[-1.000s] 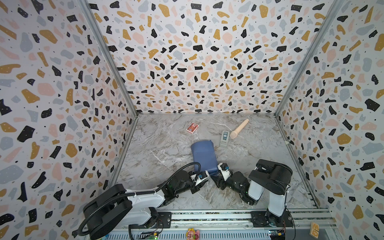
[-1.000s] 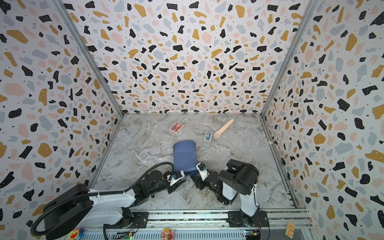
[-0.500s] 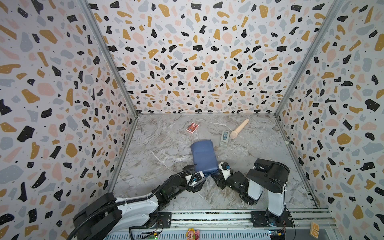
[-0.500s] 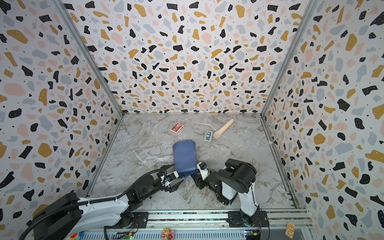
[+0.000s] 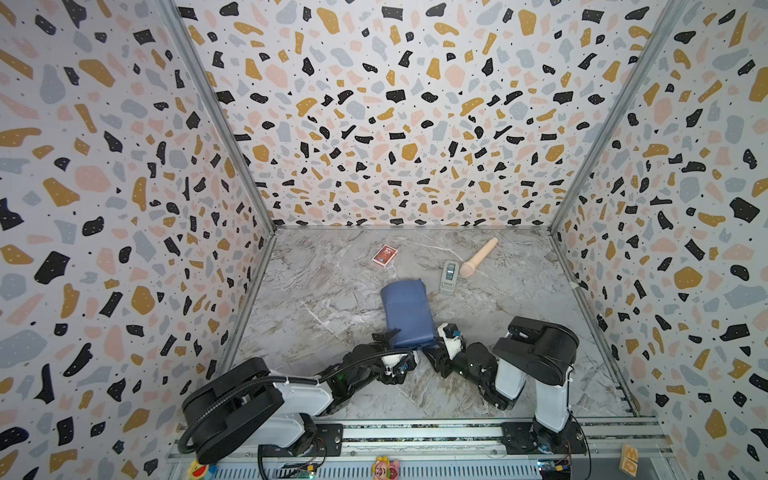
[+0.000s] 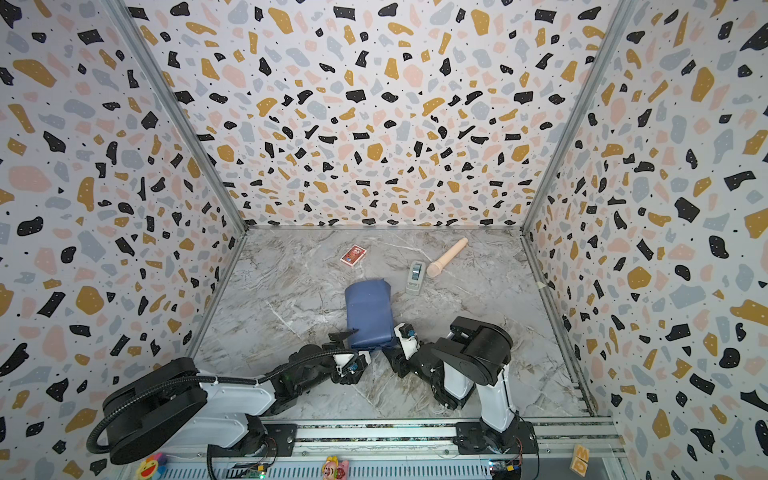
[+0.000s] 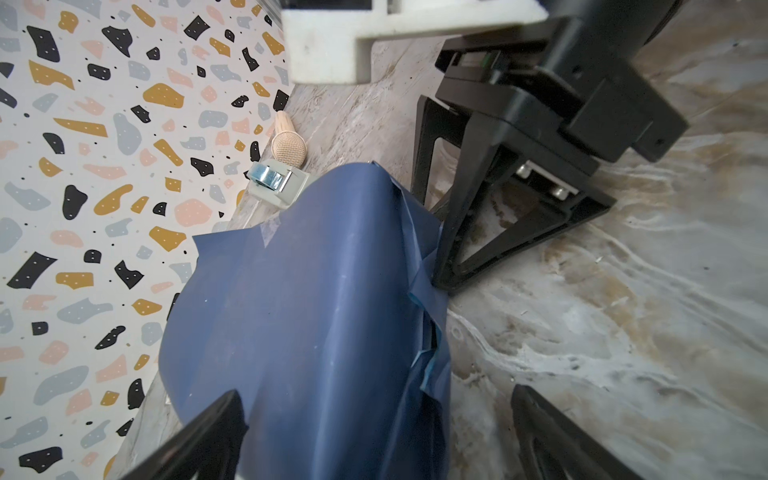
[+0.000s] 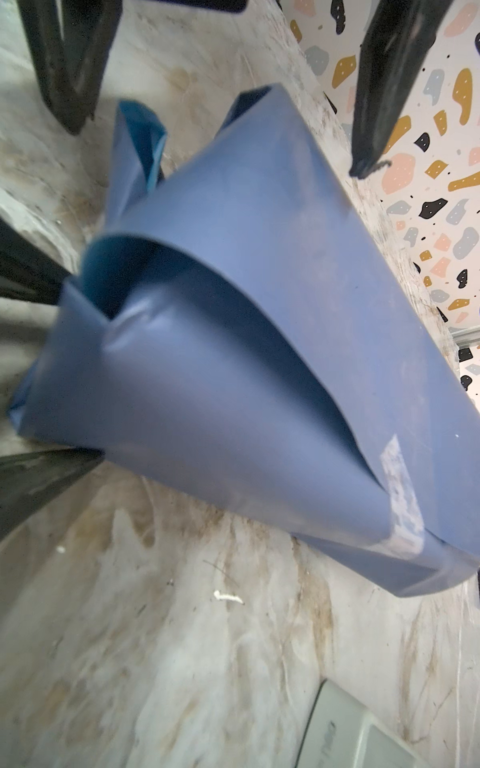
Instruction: Wrap the gift box in paper
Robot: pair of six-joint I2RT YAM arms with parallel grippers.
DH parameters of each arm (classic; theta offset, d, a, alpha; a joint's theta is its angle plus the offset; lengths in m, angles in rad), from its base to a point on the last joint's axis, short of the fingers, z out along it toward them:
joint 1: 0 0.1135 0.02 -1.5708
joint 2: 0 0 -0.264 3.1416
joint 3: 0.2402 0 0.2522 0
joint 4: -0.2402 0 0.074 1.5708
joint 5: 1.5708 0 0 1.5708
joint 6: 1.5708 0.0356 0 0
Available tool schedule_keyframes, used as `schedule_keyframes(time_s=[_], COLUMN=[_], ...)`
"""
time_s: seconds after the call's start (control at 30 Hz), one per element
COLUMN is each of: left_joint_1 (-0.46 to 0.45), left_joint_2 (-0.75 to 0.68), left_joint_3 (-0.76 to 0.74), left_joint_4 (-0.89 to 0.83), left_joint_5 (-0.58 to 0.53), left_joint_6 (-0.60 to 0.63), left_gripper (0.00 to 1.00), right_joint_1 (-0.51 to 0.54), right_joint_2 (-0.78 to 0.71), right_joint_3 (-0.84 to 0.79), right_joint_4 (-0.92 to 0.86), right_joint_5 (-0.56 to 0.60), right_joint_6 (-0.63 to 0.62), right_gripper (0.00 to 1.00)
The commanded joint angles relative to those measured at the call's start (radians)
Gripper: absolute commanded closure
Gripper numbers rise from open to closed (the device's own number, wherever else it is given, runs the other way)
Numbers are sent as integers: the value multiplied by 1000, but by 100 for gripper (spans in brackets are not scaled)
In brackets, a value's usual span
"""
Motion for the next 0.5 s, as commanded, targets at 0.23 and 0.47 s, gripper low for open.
schedule_keyframes(time_s=[0.23, 0.47], left_joint_1=[19, 71], left_joint_2=[135, 204], left_joint_3=[13, 35], left_joint_4=[214, 226], left_joint_5=[-20, 42], left_joint_6=[43, -1], left_gripper=[8, 23], right_joint_1=[-2, -2], right_joint_2=[20, 16], right_joint_3=[14, 14], right_joint_4=[1, 1], right_joint_5=[-17, -16], right_joint_6=[28, 29], right_gripper=[48, 49])
